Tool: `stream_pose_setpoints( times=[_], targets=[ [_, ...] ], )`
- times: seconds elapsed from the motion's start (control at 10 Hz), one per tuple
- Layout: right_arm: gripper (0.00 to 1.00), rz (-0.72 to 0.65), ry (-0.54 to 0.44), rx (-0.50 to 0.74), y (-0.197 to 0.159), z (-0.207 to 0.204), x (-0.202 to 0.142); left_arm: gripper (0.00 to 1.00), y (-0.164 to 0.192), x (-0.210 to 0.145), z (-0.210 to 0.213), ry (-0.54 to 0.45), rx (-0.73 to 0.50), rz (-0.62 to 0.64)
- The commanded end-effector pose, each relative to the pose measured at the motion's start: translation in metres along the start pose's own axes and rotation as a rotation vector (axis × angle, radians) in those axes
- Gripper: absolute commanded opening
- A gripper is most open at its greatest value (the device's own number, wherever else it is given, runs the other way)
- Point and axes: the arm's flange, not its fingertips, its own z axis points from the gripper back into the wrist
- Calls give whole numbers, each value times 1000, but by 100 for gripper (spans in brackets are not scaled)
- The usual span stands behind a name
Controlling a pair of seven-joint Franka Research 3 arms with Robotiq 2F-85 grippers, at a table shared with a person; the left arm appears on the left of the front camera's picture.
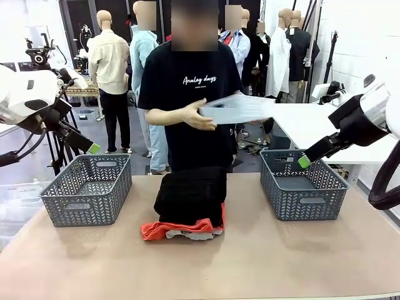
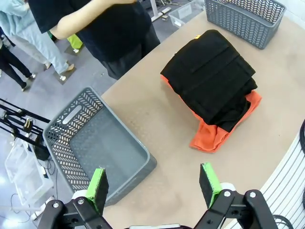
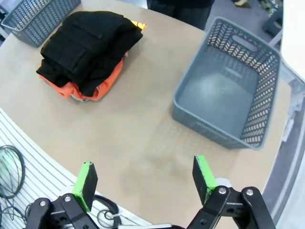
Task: Sort the tops and bottoms.
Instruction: Lift clothes from the center of the table with your left hand.
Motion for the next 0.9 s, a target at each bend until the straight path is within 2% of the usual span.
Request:
stream_pose_setpoints(
  times=[0.0,0.8],
  targets=[
    [100,-5,-18,18,1,0,2,100,1,-1,2,2,2,-6],
    [100,-5,-18,18,1,0,2,100,1,-1,2,2,2,-6]
  ],
)
